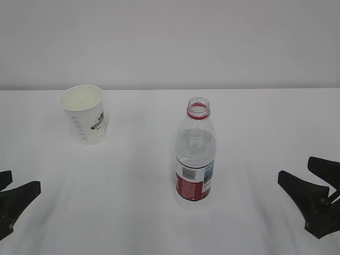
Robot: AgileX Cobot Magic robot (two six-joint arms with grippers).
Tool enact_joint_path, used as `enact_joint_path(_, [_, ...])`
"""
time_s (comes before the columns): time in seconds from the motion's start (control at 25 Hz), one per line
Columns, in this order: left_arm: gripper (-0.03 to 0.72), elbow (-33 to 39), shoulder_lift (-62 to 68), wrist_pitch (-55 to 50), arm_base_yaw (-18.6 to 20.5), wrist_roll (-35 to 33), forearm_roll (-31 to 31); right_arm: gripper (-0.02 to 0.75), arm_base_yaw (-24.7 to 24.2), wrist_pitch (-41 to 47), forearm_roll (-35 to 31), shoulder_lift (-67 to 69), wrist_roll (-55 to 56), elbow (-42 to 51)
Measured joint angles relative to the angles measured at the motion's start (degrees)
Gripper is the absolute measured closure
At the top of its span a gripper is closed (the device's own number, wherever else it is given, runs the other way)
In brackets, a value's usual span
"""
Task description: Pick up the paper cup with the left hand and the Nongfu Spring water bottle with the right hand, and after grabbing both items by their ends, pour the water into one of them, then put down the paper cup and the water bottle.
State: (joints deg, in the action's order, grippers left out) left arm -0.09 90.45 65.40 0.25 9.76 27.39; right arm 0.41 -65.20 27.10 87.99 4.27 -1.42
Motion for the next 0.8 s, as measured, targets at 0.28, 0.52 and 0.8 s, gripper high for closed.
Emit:
enact_joint_path(0.28, [0.181,0.0,0.03,0.0,0.0,0.0,0.93,0.203,0.0,-0.09,3.61,0.0,0.0,0.0])
enact_joint_path(0.52, [0.184,0.0,0.03,0.0,0.0,0.22,3.34,0.204,0.0,-0.09,5.55,0.0,0.0,0.0])
enact_joint_path(0.8, [0.192,0.0,0.03,0.0,0.0,0.31,5.25,0.204,0.0,-0.09,5.78,0.0,0.0,0.0])
